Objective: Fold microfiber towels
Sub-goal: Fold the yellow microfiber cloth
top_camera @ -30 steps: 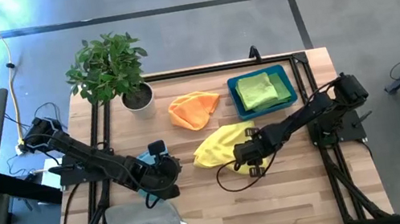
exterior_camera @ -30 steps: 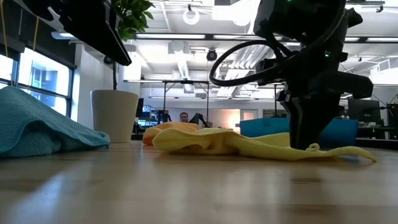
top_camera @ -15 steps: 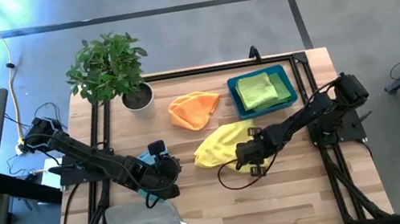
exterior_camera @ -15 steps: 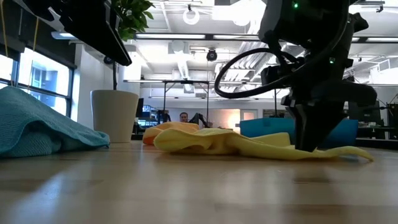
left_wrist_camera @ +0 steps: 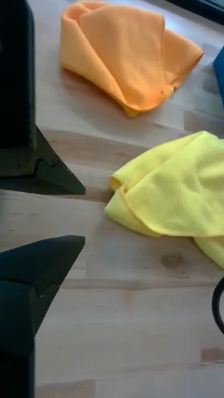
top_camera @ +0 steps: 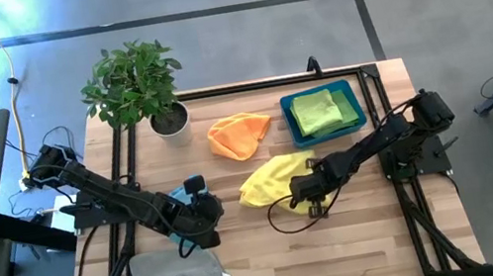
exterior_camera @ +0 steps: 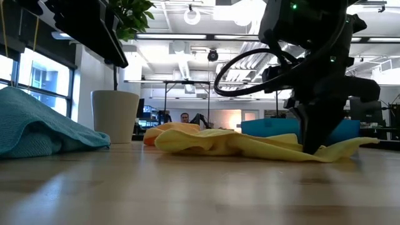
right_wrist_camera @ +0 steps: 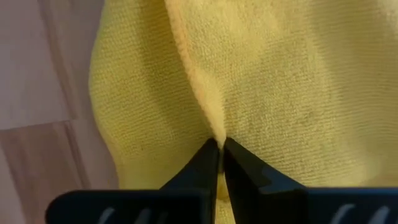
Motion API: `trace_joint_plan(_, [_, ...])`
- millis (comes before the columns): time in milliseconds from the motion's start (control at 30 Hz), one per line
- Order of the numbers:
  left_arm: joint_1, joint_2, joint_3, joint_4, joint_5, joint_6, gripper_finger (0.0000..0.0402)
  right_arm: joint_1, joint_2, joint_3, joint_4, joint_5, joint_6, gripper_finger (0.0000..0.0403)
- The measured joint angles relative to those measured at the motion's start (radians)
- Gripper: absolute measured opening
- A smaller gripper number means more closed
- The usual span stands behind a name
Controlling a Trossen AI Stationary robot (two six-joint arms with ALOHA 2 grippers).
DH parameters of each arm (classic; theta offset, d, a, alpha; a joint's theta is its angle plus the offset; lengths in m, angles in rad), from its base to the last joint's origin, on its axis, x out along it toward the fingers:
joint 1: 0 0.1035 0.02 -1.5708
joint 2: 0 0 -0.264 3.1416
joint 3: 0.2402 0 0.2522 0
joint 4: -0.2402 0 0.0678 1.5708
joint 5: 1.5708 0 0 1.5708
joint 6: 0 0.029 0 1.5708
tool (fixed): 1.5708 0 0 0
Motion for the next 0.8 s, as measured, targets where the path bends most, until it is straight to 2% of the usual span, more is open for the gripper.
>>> trace_joint_plan(300, [0.0,0.0,0.0,0.005,0.025,0.0,0.0106,0.001,0.0,0.001,0.005,-0.12,0.063,0.0018])
trace_joint_plan(500, [0.0,0.0,0.0,0.006,0.026,-0.01,0.0106,0.001,0.0,0.0,0.014,-0.126,0.064,0.0021])
trace_joint_plan(800, [0.0,0.0,0.0,0.006,0.026,-0.023,0.0106,0.002,0.002,0.0,0.042,-0.154,0.069,0.0058])
